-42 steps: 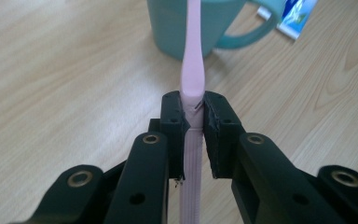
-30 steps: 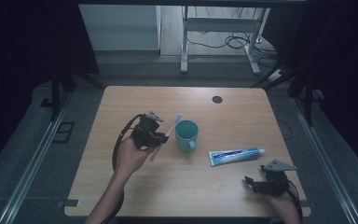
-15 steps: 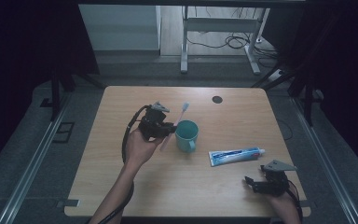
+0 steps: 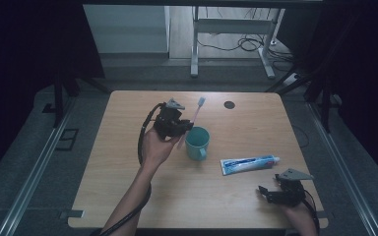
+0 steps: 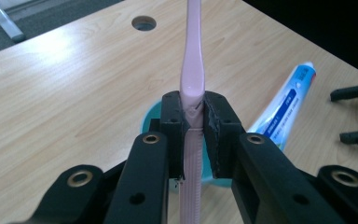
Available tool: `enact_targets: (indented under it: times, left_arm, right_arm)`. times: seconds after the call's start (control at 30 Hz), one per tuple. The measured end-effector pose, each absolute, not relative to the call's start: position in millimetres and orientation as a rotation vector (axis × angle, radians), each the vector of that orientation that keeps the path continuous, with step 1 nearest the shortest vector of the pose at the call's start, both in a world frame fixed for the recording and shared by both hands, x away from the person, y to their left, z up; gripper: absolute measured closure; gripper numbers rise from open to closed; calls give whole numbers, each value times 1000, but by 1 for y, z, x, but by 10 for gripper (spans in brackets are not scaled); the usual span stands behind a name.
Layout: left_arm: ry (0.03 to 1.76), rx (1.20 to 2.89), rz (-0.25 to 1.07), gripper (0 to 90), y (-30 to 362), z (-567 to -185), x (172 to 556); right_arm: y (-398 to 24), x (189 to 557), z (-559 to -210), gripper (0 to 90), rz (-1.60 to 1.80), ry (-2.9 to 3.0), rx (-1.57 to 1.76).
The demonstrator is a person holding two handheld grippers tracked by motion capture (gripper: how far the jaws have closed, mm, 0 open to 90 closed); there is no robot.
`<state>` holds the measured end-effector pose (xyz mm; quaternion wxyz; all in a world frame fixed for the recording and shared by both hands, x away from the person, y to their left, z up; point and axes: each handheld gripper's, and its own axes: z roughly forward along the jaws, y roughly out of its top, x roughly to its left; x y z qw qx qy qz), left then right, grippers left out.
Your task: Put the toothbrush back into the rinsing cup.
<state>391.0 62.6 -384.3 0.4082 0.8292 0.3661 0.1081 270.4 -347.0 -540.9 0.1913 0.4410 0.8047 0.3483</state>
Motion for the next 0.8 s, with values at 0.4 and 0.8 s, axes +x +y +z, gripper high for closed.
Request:
enact_targets:
  times: [0.4,0.8]
  left_arm:
    - [915,2029,301,787,49,-379,405]
    - [891,2001,311,787,32,-387,413]
  right_arm:
    - [-347,270,-541,140,980,2261,1241]
    - [-347,271,-541,140,983,2267,1235]
